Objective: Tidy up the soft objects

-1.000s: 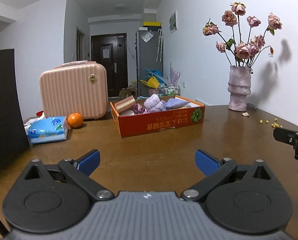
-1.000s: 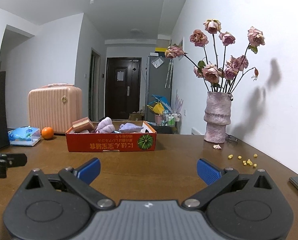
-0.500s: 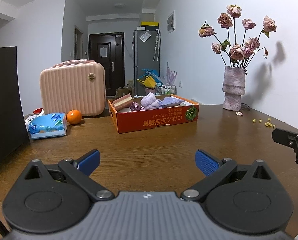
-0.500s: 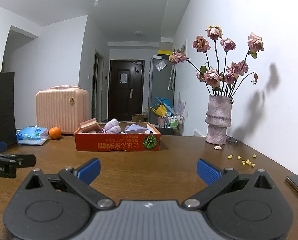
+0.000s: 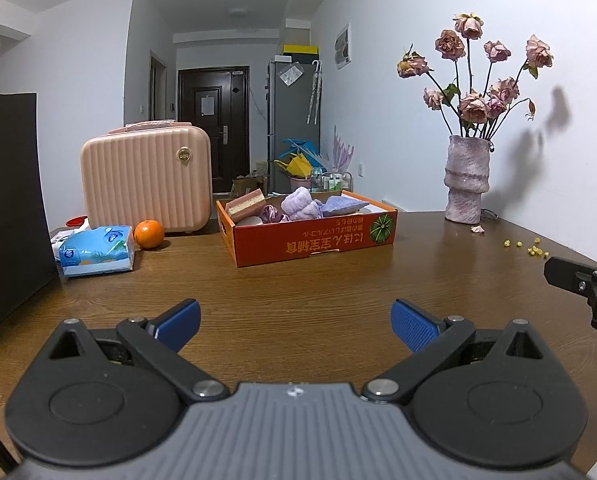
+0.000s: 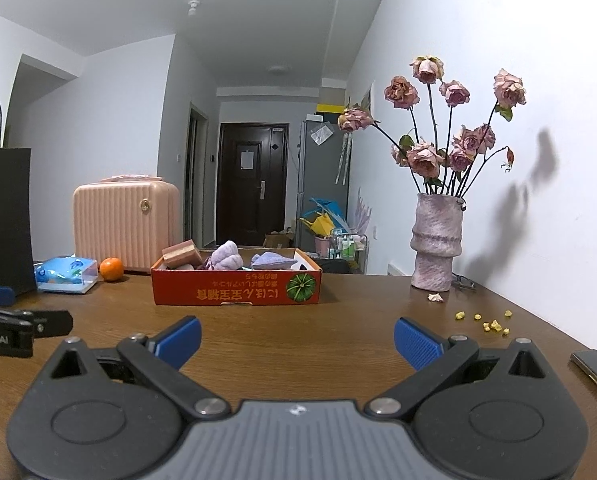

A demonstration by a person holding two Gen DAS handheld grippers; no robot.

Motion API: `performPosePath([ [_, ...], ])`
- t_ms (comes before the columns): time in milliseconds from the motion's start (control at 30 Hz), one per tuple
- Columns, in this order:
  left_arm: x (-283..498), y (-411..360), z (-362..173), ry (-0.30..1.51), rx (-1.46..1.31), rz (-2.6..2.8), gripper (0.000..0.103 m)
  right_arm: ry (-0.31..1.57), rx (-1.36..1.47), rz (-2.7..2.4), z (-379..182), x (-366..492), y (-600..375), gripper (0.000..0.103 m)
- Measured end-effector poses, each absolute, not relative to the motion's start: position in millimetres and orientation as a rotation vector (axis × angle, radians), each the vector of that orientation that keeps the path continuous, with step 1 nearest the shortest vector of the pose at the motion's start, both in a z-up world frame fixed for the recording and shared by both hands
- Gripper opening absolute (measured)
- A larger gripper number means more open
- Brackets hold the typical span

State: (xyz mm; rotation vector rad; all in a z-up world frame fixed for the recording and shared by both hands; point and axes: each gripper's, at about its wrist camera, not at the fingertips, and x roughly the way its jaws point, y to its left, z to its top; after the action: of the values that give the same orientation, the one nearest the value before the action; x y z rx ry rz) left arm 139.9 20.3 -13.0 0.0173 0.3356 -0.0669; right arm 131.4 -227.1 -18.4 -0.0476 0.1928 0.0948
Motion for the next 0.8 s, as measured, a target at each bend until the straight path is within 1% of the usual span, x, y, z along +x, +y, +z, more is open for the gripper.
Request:
performPosePath([
  [800, 138.8, 20.9, -13.4, 0.339, 0.017, -0.066, 0.103, 0.194, -0.047, 0.096, -18.8, 130.6, -226.8, 0.103],
])
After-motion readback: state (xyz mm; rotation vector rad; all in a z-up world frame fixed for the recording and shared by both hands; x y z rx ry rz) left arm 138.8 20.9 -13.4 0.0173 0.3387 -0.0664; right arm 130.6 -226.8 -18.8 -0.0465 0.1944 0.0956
